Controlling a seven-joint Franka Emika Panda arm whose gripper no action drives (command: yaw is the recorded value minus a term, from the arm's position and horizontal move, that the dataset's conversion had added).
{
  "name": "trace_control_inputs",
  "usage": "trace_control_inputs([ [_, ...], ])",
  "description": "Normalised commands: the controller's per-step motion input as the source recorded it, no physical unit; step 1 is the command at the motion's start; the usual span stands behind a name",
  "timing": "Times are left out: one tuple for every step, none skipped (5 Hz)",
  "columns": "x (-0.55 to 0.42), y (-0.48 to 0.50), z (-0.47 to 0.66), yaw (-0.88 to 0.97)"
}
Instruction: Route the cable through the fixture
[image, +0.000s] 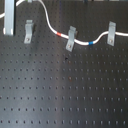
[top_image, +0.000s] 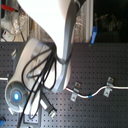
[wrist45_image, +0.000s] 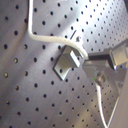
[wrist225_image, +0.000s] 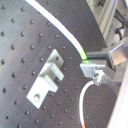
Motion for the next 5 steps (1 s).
trace_control_inputs([
  [-0.419,0.506,0.22,-0.24],
  [-0.497,0.452,0.16,-0.12],
  [-0.372,-0.027,0.06,0.00],
  [-0.111,-0.009,0.00,0.86],
  [0.000,0.000,0.01,1.00],
])
